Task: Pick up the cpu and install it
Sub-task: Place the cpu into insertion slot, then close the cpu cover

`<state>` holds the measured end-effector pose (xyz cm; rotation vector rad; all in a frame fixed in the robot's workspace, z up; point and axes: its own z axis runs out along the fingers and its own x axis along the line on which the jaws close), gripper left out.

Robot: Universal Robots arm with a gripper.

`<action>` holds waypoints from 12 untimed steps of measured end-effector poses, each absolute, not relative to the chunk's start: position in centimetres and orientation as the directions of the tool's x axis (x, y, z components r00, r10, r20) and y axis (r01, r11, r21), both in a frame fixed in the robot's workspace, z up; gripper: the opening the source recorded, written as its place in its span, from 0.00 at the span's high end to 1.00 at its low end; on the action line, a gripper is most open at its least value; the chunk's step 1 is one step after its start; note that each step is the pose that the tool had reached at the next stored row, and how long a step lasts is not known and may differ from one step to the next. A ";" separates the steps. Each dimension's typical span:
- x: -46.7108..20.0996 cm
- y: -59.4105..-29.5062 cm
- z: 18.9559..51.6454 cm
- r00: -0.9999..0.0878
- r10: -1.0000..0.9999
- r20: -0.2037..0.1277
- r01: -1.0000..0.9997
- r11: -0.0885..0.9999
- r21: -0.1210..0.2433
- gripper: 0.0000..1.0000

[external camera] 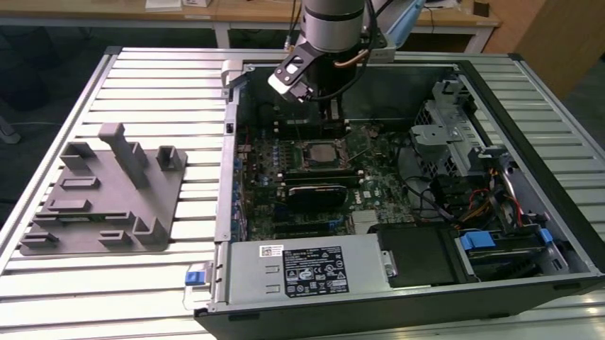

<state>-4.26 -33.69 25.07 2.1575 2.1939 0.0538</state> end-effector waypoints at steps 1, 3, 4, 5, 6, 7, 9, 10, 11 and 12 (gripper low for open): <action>-4.3 -33.7 25.1 -0.016 1.000 -0.021 0.997 0.017 0.070 0.89; -4.3 -33.7 25.1 -0.016 1.000 -0.021 0.997 0.017 0.070 0.89; -4.3 -33.7 25.2 -0.016 1.000 -0.021 0.997 0.017 0.070 0.89; -4.3 -33.7 25.2 -0.016 1.000 -0.021 0.997 0.017 0.070 0.89; -4.3 -33.7 25.2 -0.016 1.000 -0.021 0.997 0.017 0.070 0.89; -4.3 -33.7 25.2 -0.016 1.000 -0.021 0.997 0.017 0.070 0.89; -4.3 -33.7 25.2 -0.016 1.000 -0.021 0.997 0.017 0.070 0.89; -4.3 -33.7 25.2 -0.016 1.000 -0.021 0.997 0.017 0.070 0.89; -4.3 -33.7 25.2 -0.016 1.000 -0.021 0.997 0.017 0.070 0.89; -4.3 -33.7 25.2 -0.016 1.000 -0.021 0.997 0.017 0.070 0.89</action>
